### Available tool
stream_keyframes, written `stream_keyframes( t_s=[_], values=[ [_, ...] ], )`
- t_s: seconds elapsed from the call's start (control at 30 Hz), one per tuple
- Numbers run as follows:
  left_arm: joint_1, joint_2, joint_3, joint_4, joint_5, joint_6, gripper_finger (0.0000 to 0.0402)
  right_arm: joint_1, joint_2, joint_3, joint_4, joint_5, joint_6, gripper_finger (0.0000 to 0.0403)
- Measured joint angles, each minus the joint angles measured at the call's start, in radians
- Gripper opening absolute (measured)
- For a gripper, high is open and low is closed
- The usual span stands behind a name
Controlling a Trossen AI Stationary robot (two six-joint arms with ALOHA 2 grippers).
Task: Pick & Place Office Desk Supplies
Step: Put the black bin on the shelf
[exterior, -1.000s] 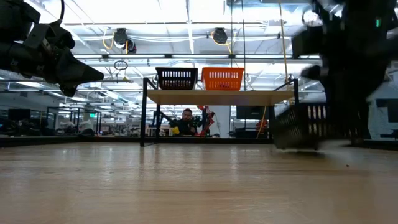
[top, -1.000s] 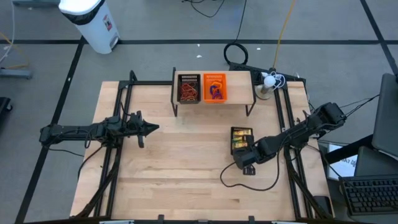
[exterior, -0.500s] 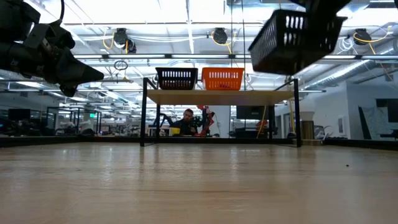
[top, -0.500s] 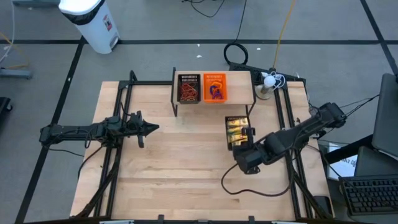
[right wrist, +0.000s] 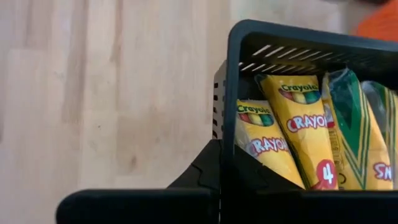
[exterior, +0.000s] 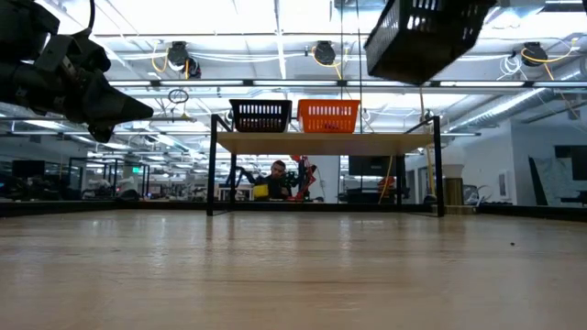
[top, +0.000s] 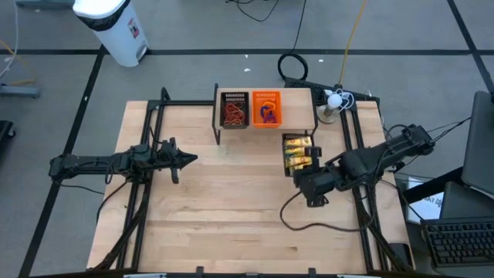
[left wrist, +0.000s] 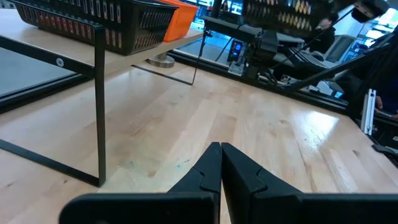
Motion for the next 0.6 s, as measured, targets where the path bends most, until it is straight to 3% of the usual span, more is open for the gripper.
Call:
stream_keyframes(
  t_s=[0.17,0.4,0.6],
  values=[
    [0.000,0.000,0.000,0.000,0.000,0.014,0.0005,-0.059,-0.073,0.001,-0.010,0.019,-0.040,0.0000],
    [0.000,0.000,-0.001,0.002,0.000,0.017,0.0005,-0.234,-0.145,0.001,-0.023,0.008,-0.190,0.0000],
    [0.000,0.000,-0.001,0.004,-0.001,0.019,0.0005,-0.442,-0.135,0.001,0.037,-0.121,-0.385,0.0000]
  ],
)
